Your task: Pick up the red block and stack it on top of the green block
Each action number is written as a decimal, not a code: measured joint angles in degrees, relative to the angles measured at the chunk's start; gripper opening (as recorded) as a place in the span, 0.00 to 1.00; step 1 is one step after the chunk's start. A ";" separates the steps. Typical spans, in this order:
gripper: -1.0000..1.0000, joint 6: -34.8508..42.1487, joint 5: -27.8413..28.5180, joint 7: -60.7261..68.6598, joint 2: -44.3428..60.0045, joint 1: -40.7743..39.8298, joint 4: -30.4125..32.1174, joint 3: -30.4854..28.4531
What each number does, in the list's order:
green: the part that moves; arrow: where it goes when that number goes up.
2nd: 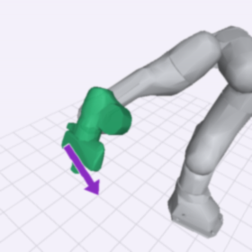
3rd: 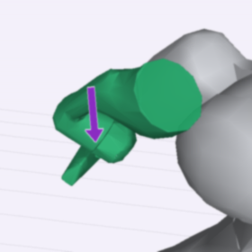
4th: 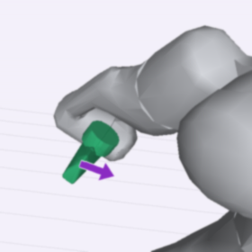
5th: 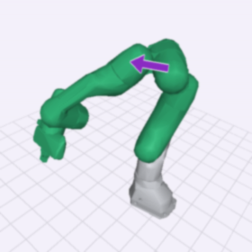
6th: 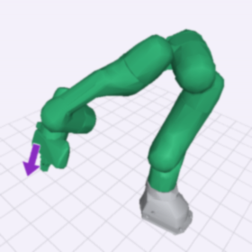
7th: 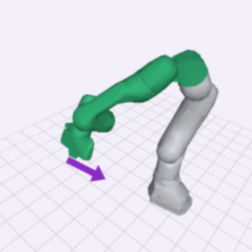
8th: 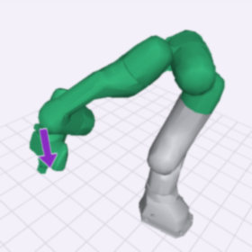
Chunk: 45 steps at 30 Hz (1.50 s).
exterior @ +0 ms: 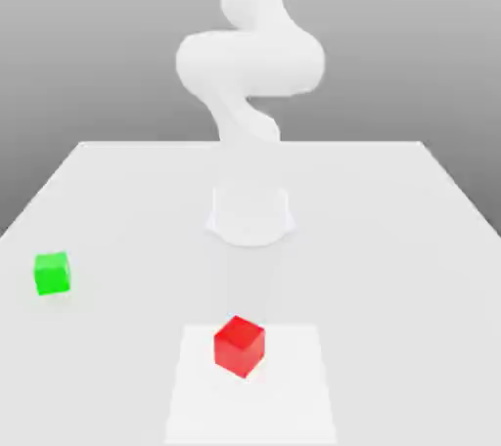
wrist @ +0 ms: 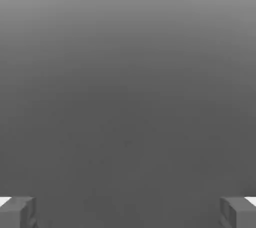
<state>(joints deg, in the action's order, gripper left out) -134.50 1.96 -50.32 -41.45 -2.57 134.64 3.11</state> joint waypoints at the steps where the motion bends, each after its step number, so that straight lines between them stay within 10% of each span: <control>1: 0.50 -1.18 0.77 -1.90 1.97 -1.17 1.25 1.30; 15: 0.50 -16.34 7.64 -24.02 28.07 -11.37 17.28 8.67; 23: 0.50 -25.29 -1.11 -27.02 39.63 -11.17 26.07 8.40; 39: 0.50 -37.83 6.38 -33.31 54.49 -6.95 24.58 2.12; 40: 0.00 -38.36 6.41 -33.28 55.10 -6.44 24.59 1.58; 45: 0.00 -38.46 6.52 -33.39 55.10 -6.46 24.59 1.60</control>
<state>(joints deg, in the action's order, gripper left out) -172.96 8.48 -83.71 13.65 -9.03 159.23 4.70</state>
